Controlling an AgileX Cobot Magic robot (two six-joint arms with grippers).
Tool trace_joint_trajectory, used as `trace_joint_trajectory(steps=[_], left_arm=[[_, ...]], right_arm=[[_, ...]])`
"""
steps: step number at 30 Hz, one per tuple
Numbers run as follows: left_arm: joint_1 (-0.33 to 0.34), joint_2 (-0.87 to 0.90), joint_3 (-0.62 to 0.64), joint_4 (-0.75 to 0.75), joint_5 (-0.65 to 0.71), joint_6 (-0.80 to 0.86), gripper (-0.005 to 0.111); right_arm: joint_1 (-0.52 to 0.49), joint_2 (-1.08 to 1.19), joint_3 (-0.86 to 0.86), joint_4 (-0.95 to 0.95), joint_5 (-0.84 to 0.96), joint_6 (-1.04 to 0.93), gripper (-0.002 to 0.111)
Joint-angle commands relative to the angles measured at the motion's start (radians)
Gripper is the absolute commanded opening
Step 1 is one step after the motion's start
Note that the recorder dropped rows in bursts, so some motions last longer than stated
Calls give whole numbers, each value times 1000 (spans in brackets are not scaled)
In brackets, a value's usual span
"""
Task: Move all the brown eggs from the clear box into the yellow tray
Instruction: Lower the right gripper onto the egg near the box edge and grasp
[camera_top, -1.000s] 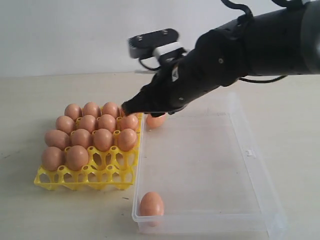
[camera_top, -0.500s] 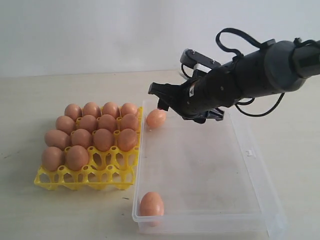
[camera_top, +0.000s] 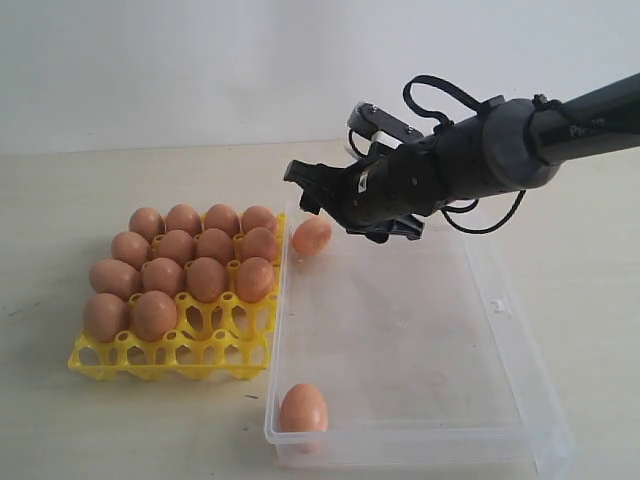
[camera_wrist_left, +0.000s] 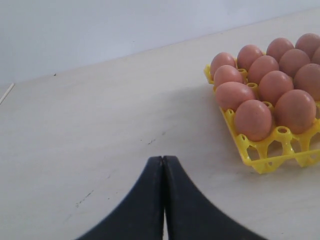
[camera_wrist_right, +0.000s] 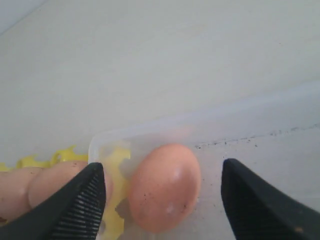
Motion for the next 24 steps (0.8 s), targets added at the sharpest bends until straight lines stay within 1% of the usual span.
trace_joint_trajectory(steps=[1,22,24], left_arm=[[2,-6,-4,0,-6,-3,0],[2,-6,-4,0,-6,-5,0],[2,-6,-4,0,-6,-5,0]], right_arm=[[-4,16,-28,8,40,-2,64],[-1,82,-95,28,76,-2,64],[-1,82,-95,28,89,-2,62]])
